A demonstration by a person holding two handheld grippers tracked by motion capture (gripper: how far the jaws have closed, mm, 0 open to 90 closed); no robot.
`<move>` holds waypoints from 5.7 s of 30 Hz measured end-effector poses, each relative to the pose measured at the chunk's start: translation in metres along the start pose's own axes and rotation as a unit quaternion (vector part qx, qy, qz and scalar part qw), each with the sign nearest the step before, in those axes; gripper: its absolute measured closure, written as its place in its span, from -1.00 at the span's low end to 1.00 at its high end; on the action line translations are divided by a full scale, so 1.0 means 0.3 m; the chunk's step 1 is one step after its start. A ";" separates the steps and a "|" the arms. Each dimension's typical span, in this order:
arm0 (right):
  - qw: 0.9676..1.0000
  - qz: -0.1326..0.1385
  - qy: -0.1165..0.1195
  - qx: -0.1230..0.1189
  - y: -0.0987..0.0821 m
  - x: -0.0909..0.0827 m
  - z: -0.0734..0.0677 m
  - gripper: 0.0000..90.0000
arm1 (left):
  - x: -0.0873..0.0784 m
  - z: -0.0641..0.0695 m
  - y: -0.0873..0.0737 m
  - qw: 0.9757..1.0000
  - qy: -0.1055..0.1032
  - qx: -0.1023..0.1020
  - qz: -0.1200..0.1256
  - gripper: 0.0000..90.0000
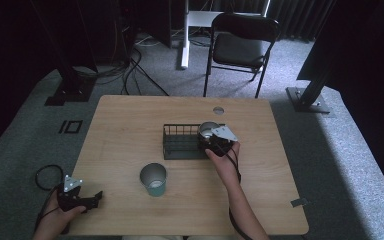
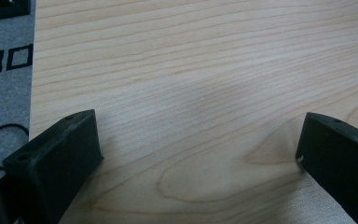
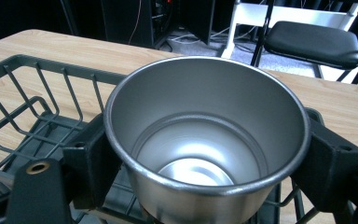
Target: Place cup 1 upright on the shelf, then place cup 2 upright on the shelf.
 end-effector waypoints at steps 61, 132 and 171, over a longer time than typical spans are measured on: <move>0.999 0.017 0.029 -0.040 -0.120 -0.257 0.180 -0.76 | 0.000 0.000 0.000 1.000 0.000 0.000 -0.001 -0.99; 0.983 -0.177 0.046 -0.010 -0.460 -0.494 0.453 -0.74 | -0.021 0.021 0.004 0.998 -0.014 0.050 0.018 -0.87; 0.983 -0.178 0.048 -0.012 -0.461 -0.494 0.452 -0.75 | -0.103 0.230 0.067 0.980 -0.147 0.124 0.060 -0.87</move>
Point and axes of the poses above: each handheld gripper's, and its own axes: x roughly forward along the jaws, y roughly out of its top, z roughly to its right, the point moved 6 cm from there along x, roughly forward along the jaws, and after that the axes turned 5 degrees about z, right-handed, at the moved point
